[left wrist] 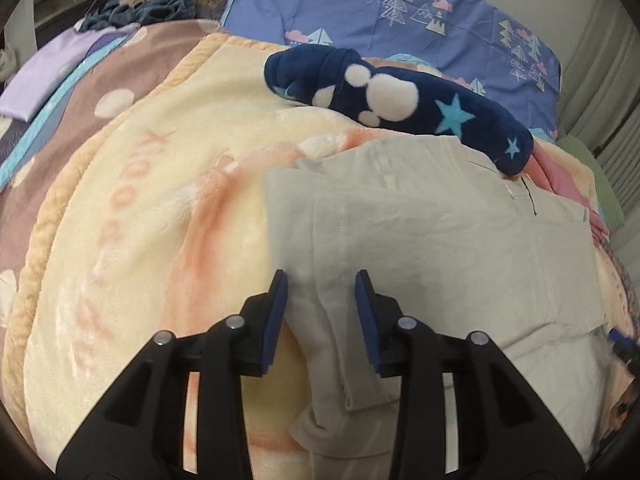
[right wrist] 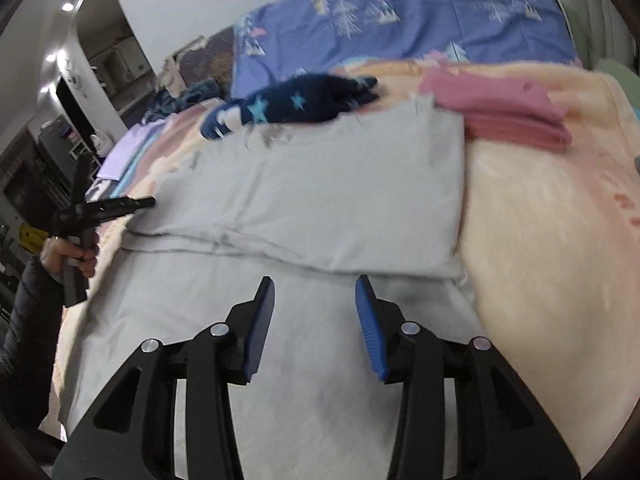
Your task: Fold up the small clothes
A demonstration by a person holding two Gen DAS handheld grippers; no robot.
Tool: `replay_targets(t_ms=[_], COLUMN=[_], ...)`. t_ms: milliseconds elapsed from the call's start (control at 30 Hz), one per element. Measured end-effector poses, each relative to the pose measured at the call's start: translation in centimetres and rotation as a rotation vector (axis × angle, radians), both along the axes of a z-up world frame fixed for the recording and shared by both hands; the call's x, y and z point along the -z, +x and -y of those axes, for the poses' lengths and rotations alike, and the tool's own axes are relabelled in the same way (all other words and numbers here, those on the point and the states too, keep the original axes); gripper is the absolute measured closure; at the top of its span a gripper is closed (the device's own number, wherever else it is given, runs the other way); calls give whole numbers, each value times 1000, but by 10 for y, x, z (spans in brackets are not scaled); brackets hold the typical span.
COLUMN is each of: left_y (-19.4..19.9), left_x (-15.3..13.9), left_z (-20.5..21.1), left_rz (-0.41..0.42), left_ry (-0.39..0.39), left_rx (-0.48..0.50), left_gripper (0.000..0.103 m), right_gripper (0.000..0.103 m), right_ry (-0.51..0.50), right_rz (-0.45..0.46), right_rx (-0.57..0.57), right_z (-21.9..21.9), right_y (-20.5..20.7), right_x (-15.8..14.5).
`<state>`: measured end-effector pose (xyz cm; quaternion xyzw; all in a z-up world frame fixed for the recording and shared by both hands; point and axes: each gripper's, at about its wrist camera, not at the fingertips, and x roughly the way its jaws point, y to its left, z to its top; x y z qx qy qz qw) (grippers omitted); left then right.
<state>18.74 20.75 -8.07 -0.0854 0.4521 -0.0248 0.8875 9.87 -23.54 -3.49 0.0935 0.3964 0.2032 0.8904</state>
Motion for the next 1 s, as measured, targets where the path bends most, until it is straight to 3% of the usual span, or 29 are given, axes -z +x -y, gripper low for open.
replay_targets(t_ms=[67, 133, 167, 233, 267, 333, 400, 500, 600, 667, 733, 767, 800, 833, 867, 900, 1000], left_y=[1, -5, -9, -18, -21, -26, -26, -14, 14, 36, 59, 67, 73, 78, 80, 76, 63], left_x=[4, 16, 18, 17, 14, 4, -7, -19, -11, 1, 13, 17, 18, 17, 12, 1, -24], left_z=[13, 29, 35, 39, 37, 29, 23, 7, -12, -23, -33, -37, -38, -37, -35, -32, -18], left_rz=[-5, -10, 17, 48, 50, 55, 81, 105, 69, 30, -7, -14, -8, 6, 15, 70, 205], left_ry=[49, 183, 252, 332, 330, 284, 249, 159, 23, -47, -132, -172, -201, -225, -255, -252, -137], left_rx=[24, 49, 62, 77, 74, 81, 90, 56, 12, -23, -50, -59, -63, -45, -18, -4, 64], left_gripper=[55, 52, 44, 40, 40, 40, 37, 33, 32, 32, 33, 36, 60, 86, 99, 99, 99], right_gripper=[60, 60, 66, 66, 65, 64, 59, 56, 49, 46, 43, 47, 61, 98, 99, 99, 100], right_ry=[-11, -138, -226, -206, -187, -113, -63, -3, 92, 239, 332, 341, 341, 336, 331, 338, 294], right_rz=[-6, -91, -153, -123, -114, -88, -47, -72, -182, -244, -239, -219, -202, -202, -170, -116, -51], right_rx=[35, 99, 128, 123, 105, 82, 133, 195, 256, 277, 258, 249, 224, 199, 217, 217, 219], right_z=[2, -1, -1, 3, 5, 14, 32, 58, 86, 101, 103, 101, 97, 91, 90, 90, 90], right_y=[11, 30, 38, 32, 29, 30, 42, 85, 134, 159, 175, 176, 180, 182, 179, 172, 165], right_x=[1, 25, 46, 51, 44, 27, 7, -2, 23, 48, 58, 56, 54, 49, 40, 28, 16])
